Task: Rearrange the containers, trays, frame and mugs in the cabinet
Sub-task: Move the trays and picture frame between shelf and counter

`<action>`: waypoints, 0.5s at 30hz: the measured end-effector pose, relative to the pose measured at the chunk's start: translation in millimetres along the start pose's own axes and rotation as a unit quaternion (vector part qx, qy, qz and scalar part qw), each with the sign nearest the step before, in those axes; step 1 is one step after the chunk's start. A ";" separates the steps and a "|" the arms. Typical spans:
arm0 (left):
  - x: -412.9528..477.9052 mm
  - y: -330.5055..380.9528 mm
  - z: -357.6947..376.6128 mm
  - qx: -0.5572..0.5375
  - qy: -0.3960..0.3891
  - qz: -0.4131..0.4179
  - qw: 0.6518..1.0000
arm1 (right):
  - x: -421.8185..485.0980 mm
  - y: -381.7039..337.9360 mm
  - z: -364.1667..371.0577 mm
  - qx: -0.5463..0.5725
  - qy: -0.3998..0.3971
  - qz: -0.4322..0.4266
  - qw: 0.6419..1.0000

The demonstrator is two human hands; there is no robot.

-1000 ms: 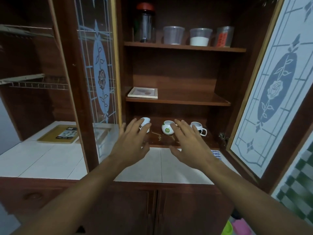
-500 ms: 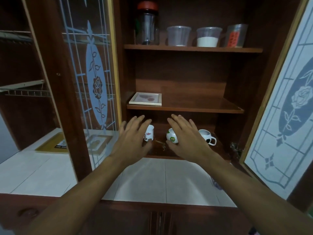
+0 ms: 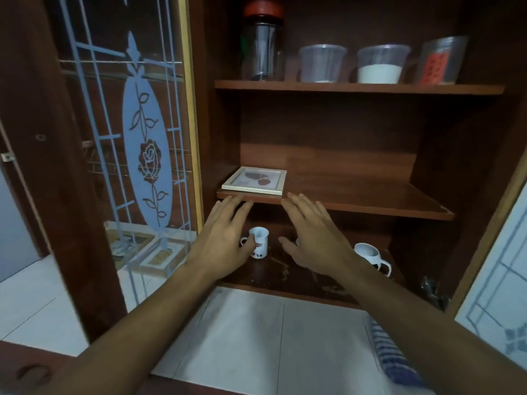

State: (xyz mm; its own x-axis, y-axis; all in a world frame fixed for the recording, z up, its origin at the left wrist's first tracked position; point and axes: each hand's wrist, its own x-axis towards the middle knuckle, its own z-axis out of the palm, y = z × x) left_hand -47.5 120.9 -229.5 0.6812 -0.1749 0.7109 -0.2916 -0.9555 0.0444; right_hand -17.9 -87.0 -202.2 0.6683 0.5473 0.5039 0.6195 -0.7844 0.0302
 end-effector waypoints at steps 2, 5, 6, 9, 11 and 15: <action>8.7 -4.0 8.9 -0.005 -0.006 -0.006 1.000 | 9.7 7.0 5.8 0.006 0.002 -0.005 1.000; 23.4 -11.5 19.2 -0.015 0.006 -0.010 1.000 | 26.2 15.9 14.8 0.009 0.015 -0.013 1.000; 27.9 -14.4 22.5 -0.022 0.012 -0.013 1.000 | 31.3 18.2 17.5 0.007 0.019 -0.014 1.000; 40.5 -23.3 32.4 -0.039 0.027 -0.018 0.999 | 45.5 23.5 26.7 0.014 0.025 -0.006 1.000; 48.6 -27.9 38.7 -0.045 0.028 -0.024 0.998 | 55.7 27.2 31.3 0.017 0.027 -0.003 0.999; 67.4 -38.9 48.1 -0.054 0.026 -0.027 0.998 | 73.4 33.8 38.9 0.023 0.020 0.008 0.999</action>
State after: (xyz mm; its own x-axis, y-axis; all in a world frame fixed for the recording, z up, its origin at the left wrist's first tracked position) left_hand 42.0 134.8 -217.1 0.6635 -0.1092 0.7401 -0.3284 -0.9314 0.1569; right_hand 68.1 -61.9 -197.7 0.6614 0.5219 0.5386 0.6284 -0.7777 -0.0180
